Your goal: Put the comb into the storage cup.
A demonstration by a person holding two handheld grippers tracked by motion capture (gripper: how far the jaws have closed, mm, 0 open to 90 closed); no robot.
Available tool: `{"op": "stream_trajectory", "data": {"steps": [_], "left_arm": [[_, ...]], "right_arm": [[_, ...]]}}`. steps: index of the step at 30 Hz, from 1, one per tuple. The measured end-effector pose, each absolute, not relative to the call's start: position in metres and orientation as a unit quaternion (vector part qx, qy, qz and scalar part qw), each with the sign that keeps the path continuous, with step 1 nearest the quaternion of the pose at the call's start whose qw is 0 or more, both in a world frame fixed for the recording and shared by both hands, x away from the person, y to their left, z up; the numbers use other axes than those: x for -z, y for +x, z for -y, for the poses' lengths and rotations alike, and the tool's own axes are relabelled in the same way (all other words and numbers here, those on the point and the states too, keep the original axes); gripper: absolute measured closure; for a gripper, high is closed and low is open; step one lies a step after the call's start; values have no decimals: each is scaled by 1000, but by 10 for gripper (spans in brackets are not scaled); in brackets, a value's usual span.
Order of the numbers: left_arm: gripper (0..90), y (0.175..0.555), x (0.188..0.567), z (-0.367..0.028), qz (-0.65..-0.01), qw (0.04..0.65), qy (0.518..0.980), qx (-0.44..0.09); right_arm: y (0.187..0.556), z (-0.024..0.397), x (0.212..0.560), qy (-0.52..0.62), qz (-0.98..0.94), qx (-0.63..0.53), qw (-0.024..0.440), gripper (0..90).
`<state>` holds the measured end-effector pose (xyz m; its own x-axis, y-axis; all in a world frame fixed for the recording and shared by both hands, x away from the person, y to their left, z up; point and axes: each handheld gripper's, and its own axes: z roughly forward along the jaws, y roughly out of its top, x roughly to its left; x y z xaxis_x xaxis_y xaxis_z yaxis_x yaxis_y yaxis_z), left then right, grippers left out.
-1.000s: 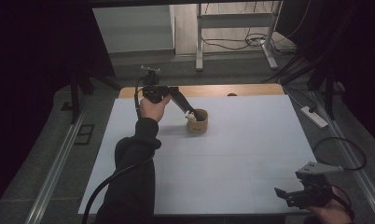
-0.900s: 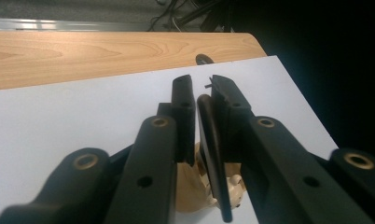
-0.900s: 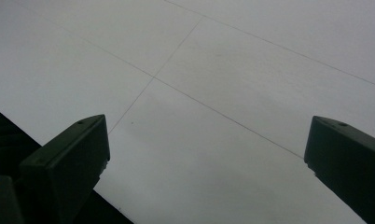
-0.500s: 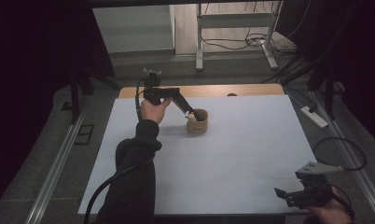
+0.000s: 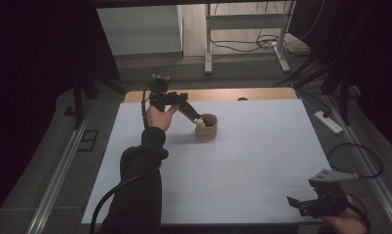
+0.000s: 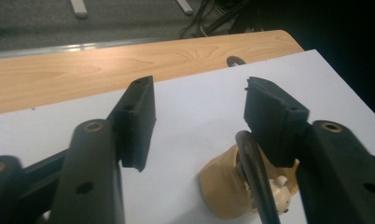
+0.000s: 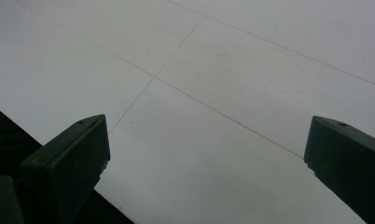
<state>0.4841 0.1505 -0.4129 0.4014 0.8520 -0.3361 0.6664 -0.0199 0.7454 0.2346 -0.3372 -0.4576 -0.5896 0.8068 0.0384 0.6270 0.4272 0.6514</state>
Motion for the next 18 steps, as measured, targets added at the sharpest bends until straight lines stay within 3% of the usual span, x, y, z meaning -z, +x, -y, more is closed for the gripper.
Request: {"op": "stream_trajectory", "data": {"steps": [18], "left_arm": [[95,471,401,-147,-497,437,730,-173]], "right_arm": [[234,337,458,428,-834,-316,143,3]]}}
